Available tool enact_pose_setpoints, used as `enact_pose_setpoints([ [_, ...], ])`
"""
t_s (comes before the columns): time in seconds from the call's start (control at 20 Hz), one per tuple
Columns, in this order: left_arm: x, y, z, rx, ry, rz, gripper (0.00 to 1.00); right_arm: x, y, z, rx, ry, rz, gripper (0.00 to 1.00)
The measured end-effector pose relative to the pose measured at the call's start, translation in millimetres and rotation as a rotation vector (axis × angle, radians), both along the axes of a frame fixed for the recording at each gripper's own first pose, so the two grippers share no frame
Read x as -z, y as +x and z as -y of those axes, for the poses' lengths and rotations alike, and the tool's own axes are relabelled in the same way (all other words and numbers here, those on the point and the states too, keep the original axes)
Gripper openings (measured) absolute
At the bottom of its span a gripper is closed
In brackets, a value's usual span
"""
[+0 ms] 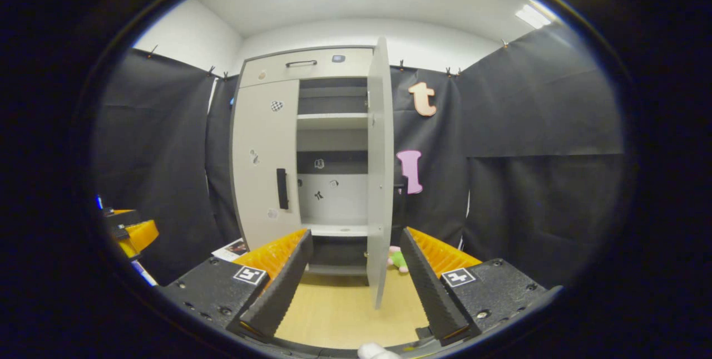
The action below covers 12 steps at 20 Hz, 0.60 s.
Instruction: Open the right door of the double-door shoe cabinet with the right hand, and open the left door with the left hand.
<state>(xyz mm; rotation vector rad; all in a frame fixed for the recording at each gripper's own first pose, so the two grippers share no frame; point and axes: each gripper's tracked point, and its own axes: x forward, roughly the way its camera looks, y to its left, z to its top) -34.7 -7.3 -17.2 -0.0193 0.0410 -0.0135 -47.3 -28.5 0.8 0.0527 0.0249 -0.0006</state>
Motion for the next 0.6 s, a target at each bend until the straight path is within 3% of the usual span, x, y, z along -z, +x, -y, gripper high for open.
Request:
enact_pose_setpoints([
  [0.25, -5.5, 50.1, 11.9, 0.015, 0.012, 0.02, 0.95, 14.9, -1.3, -27.4, -0.061, -0.013, -0.037, 1.0],
  [0.6, -13.4, 150.7, 55.3, 0.058, 0.022, 0.036, 0.95, 3.3, 28.0, -19.9, -0.08, -0.026, -0.023, 0.99],
])
